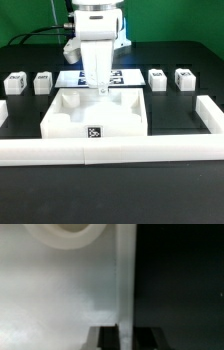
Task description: Assemble square table
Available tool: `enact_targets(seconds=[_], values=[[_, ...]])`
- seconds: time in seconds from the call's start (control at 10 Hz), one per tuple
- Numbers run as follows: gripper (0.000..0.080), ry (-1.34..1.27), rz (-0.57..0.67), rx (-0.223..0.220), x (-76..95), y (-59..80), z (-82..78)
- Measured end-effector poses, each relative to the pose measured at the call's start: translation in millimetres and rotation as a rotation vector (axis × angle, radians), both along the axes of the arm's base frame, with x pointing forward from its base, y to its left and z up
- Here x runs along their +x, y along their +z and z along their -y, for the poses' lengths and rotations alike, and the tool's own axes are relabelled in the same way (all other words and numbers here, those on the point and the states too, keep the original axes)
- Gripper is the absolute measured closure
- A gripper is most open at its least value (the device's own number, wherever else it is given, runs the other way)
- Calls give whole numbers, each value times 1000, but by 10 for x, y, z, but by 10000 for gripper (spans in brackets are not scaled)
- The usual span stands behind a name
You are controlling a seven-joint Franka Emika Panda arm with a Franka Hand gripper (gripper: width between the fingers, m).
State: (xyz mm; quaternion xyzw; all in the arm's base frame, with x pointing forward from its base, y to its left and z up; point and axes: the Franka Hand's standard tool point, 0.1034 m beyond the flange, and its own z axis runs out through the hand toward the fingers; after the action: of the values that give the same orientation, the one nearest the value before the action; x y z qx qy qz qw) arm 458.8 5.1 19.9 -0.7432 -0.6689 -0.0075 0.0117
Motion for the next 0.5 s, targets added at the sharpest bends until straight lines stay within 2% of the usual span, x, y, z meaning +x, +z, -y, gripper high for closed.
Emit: enact_targets(seconds=[0.1,0.2,0.3,0.5], values=[[742,14,9,8,95,4,-224],[742,31,16,14,202,6,-362],[742,46,24,20,303,7,-471],[742,67,16,26,349,6,-628]])
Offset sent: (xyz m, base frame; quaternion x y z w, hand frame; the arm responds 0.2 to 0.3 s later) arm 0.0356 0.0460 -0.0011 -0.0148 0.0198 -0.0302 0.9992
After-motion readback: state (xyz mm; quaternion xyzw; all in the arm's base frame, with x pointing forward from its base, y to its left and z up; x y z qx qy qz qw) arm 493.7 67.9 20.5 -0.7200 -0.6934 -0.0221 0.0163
